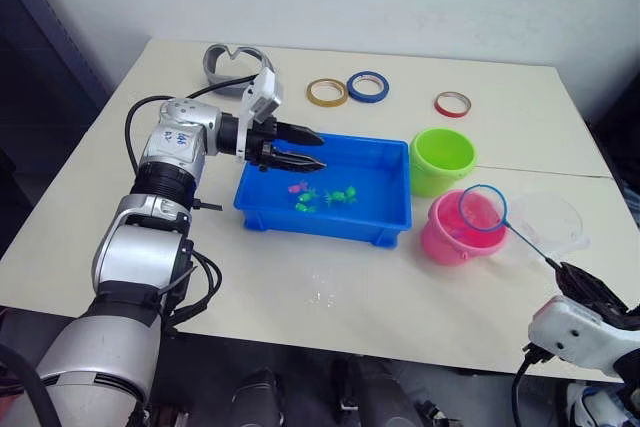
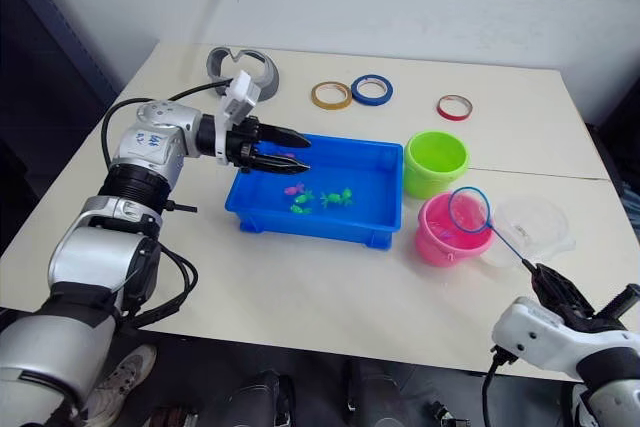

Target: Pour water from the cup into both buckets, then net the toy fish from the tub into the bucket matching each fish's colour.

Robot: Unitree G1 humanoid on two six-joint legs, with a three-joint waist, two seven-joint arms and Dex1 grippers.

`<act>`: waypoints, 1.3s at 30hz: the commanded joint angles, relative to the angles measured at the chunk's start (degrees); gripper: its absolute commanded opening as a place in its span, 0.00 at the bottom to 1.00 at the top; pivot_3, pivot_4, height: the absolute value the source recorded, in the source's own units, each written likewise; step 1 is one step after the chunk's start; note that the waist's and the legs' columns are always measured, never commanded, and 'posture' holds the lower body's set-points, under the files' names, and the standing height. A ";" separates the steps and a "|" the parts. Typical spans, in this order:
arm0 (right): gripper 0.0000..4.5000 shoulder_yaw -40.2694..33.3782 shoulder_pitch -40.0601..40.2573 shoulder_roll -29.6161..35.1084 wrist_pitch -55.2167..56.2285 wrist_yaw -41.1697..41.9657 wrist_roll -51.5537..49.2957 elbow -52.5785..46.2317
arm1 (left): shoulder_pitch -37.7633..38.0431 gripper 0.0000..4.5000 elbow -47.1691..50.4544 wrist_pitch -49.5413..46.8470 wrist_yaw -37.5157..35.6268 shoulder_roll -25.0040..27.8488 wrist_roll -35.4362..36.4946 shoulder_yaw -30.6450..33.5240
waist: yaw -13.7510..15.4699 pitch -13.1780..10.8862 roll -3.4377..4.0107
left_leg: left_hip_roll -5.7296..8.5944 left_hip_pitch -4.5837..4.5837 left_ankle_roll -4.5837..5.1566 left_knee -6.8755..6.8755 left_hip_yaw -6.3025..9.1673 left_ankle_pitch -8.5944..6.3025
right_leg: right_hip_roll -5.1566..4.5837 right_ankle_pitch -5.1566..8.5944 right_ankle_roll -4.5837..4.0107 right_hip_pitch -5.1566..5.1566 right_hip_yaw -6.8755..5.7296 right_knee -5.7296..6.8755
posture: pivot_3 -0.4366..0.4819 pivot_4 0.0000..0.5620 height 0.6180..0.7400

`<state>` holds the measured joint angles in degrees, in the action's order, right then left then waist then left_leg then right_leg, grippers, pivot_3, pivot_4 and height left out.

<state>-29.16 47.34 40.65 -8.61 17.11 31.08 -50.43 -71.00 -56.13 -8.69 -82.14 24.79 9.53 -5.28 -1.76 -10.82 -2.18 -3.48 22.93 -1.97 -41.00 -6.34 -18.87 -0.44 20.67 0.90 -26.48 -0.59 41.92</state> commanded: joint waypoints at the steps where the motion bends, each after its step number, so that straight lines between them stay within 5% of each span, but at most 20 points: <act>1: 0.00 -1.65 -1.15 -0.72 4.97 -1.57 6.82 1.36 | -0.21 0.67 2.77 -0.22 -0.26 0.82 0.50 1.38 | -0.02 0.00 0.00 | -0.01 0.00 0.00 -0.01 0.00 0.00 | 0.00 0.00 -0.01 0.00 0.00 0.01 | 0.48 0.27 0.61; 9: 0.00 -5.27 -4.93 -3.96 8.88 1.01 7.49 2.16 | 0.41 0.67 3.96 -1.22 0.67 1.62 0.34 2.07 | -0.06 0.00 0.00 | 0.00 -0.10 -0.05 -0.04 -0.05 0.01 | 0.01 0.01 -0.05 0.02 0.02 0.14 | 0.48 0.27 0.61; 16: 0.00 -4.96 -19.67 -1.83 -2.75 14.59 -4.12 -6.68 | -0.12 0.67 -0.12 0.35 4.41 7.98 -1.72 3.16 | -1.14 -0.01 -0.01 | -0.03 -0.53 -0.15 -0.06 -0.29 0.00 | 0.02 0.04 -0.15 0.16 0.19 0.50 | 0.48 0.27 0.61; 28: 0.00 22.72 -62.64 0.20 -46.07 26.47 -23.00 -0.83 | 7.00 0.67 7.19 -3.59 7.16 17.95 -1.72 5.76 | -1.38 -0.03 -0.08 | -0.10 -0.57 -0.18 -0.13 -0.30 0.03 | -0.03 0.08 -0.38 0.12 0.17 0.71 | 0.48 0.27 0.61; 39: 0.00 39.54 -79.38 -0.14 -51.57 26.63 -30.76 11.50 | 20.80 0.67 24.82 -13.31 10.66 25.93 1.29 10.95 | -1.67 -0.02 -0.08 | -0.12 -0.55 -0.16 -0.08 -0.28 0.02 | -0.08 0.09 -0.40 0.04 0.14 0.73 | 0.48 0.27 0.61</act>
<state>9.41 -31.00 39.92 -61.55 44.16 0.52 -39.24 -50.12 -34.28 -21.01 -72.13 49.20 9.25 3.51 -3.43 -10.84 -2.27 -3.60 22.38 -2.12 -41.08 -6.62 -18.86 -0.52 20.75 0.50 -26.44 -0.45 42.65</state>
